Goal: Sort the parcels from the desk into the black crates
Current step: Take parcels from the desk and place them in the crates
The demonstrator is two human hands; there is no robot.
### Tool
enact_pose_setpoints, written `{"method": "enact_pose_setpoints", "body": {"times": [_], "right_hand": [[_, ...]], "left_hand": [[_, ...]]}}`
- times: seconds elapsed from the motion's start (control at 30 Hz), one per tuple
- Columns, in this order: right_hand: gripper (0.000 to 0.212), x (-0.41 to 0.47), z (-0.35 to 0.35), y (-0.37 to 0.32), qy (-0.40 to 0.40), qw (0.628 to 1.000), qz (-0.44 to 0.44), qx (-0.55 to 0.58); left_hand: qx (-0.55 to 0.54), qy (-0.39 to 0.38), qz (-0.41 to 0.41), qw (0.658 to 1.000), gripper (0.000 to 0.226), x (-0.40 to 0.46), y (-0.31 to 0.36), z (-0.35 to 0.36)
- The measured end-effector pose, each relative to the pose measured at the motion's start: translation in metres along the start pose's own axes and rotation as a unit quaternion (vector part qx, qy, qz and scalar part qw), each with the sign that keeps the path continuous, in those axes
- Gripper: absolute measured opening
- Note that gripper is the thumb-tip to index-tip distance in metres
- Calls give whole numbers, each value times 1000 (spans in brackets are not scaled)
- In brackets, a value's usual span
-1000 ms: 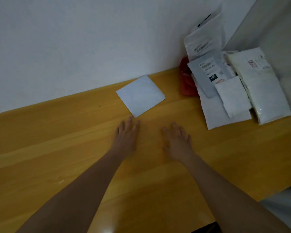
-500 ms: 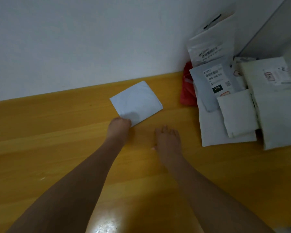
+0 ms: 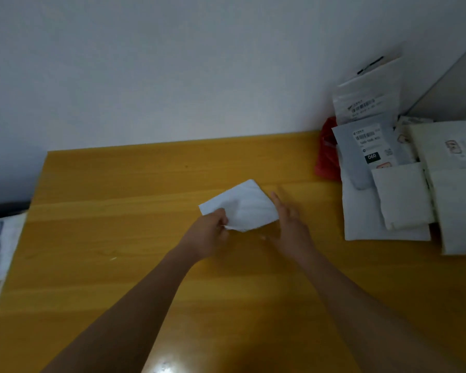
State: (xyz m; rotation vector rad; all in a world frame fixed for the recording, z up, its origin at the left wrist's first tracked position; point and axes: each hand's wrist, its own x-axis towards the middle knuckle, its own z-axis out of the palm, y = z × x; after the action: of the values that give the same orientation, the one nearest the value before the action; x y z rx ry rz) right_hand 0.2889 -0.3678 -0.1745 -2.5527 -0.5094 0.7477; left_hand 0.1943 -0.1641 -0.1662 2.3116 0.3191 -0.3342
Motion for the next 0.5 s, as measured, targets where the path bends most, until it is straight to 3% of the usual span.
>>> {"method": "enact_pose_setpoints", "body": {"times": [0.1, 0.17, 0.27, 0.37, 0.5], "right_hand": [[50, -12, 19, -24, 13, 998, -31, 44], [28, -22, 28, -45, 21, 996, -33, 74], [29, -39, 37, -87, 29, 974, 13, 223], [11, -56, 47, -134, 19, 948, 24, 316], [15, -82, 69, -192, 9, 924, 29, 381]], "left_hand": [[-148, 51, -22, 987, 22, -24, -3, -20], [-232, 87, -44, 968, 17, -41, -9, -37], [-324, 176, -96, 925, 7, -73, -24, -62], [-364, 249, -150, 885, 13, -117, -50, -87], [-467, 179, -206, 841, 17, -186, -97, -114]]}}
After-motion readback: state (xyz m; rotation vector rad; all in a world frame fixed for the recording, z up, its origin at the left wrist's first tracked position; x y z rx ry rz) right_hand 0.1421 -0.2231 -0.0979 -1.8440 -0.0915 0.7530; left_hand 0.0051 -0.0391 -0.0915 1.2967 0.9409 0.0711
